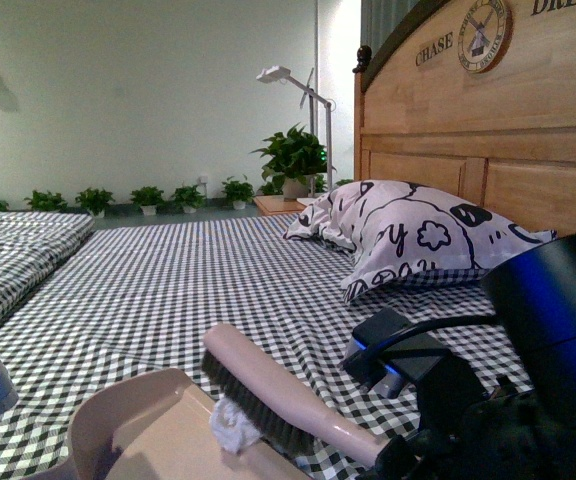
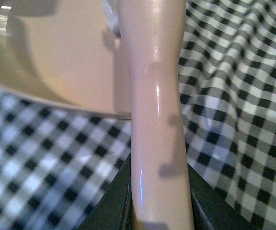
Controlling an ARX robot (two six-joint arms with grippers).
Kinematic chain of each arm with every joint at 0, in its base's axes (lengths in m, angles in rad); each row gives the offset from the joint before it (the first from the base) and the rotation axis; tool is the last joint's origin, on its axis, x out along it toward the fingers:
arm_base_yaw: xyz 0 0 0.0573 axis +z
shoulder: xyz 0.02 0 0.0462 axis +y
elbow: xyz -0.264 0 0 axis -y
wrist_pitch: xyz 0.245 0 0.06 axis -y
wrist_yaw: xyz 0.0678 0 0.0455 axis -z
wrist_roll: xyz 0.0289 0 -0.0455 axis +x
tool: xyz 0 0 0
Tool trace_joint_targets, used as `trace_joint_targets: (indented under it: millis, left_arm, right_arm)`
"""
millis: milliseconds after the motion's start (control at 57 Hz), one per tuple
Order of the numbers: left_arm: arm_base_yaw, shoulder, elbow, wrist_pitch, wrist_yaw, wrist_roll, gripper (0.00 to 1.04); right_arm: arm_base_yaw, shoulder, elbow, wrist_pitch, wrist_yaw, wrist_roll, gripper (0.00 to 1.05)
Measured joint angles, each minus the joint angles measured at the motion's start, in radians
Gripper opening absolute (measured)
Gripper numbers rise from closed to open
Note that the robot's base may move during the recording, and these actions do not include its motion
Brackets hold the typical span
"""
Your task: Clean up trash
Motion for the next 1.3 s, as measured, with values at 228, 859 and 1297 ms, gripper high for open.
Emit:
trace_joint_targets:
  millis: [228, 859, 1297]
  left_arm:
    - [0.000, 0.000, 0.000, 0.000, 0.000, 0.000, 0.28]
    - [-0.005, -0.009, -0.164, 0.483, 0.031, -0.404, 0.28]
    - [-0.048, -0.225, -0.286, 0.678, -0.234, -0.638, 0.28]
  right_arm:
    - [-0.135, -0.187, -0.017, -0.035, -0.017, -0.023, 0.20]
    - [-0.202, -0.223, -0.132, 0.201, 0.195, 0.078, 0.20]
    - [-0.348, -0.599, -0.290, 0.151, 0.214, 0.148, 0.20]
